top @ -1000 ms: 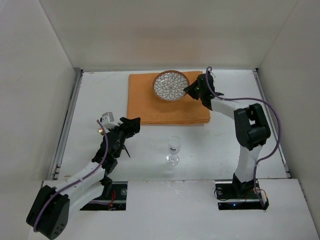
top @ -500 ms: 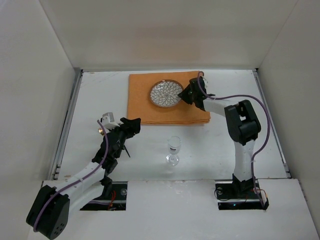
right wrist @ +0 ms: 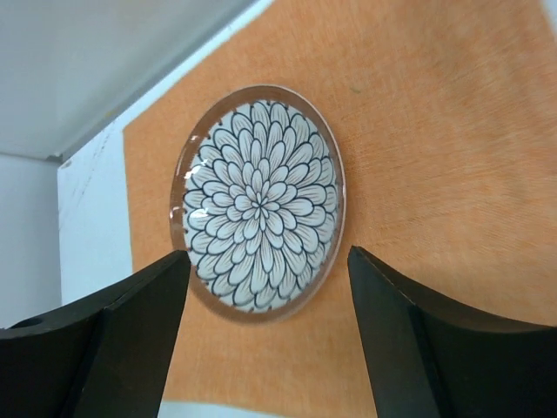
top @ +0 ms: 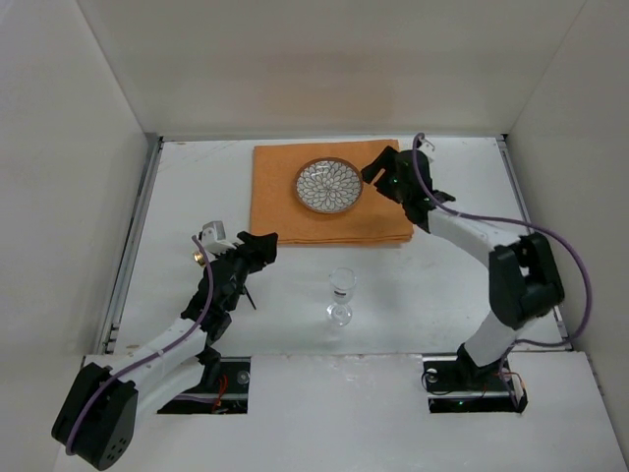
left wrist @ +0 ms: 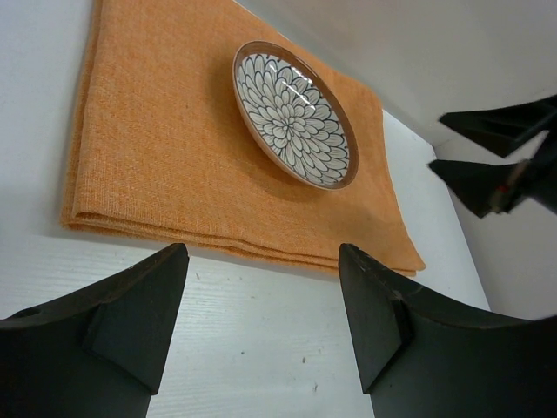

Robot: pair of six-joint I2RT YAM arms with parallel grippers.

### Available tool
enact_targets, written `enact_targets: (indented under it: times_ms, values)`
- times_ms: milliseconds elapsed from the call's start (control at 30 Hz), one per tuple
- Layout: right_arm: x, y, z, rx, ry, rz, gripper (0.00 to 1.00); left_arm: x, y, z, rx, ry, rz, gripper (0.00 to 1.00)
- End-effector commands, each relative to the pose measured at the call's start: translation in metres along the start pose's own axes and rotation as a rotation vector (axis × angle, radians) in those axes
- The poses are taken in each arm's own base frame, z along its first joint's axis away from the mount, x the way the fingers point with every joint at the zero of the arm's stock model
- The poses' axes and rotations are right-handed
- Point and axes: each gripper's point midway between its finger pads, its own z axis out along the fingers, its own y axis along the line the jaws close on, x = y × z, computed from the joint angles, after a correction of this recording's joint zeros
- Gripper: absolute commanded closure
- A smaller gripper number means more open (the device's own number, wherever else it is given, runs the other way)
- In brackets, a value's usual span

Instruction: Set the dinner table for one person

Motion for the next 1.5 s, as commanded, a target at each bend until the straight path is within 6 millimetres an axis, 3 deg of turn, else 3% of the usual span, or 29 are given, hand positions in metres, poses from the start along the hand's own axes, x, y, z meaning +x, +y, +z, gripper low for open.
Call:
enact_targets:
  times_ms: [0,100,167,267,400,500,600,733,867,1233,1467]
  values:
    - [-0.026,-0.004,-0.046,0.034,-0.094,-0.158,0.23,-0.009,-0.011,-0.001,0.046,-0.031,-0.029,0.33]
    - [-0.022,0.006,-0.093,-0.003,-0.09,-0.266,0.4,-0.006,-0.011,0.0,0.047,-0.024,-0.032,0.34]
    - [-0.013,0.017,-0.128,-0.048,-0.064,-0.331,0.63,-0.005,-0.012,0.001,0.046,-0.017,-0.03,0.36]
    - [-0.002,0.031,-0.182,-0.1,-0.017,-0.408,0.82,0.001,-0.013,0.004,0.044,0.003,-0.022,0.43]
    - [0.012,0.055,-0.242,-0.202,0.063,-0.515,0.82,0.011,-0.016,0.007,0.048,0.036,-0.004,0.56]
    - [0.032,0.066,-0.274,-0.258,0.154,-0.593,0.77,0.018,-0.018,0.01,0.051,0.058,0.005,0.56]
    - [0.061,0.066,-0.293,-0.262,0.269,-0.688,0.72,0.021,-0.018,0.011,0.052,0.063,0.008,0.51]
    - [0.087,0.069,-0.308,-0.282,0.343,-0.784,0.6,0.019,-0.015,0.011,0.045,0.055,-0.001,0.49]
    - [0.098,0.074,-0.308,-0.287,0.368,-0.815,0.57,0.018,-0.014,0.01,0.041,0.048,-0.005,0.46]
    - [0.119,0.065,-0.293,-0.234,0.431,-0.89,0.57,0.014,-0.017,0.007,0.052,0.036,-0.005,0.45]
    - [0.133,0.062,-0.282,-0.204,0.465,-0.942,0.65,0.011,-0.018,0.006,0.058,0.027,-0.008,0.45]
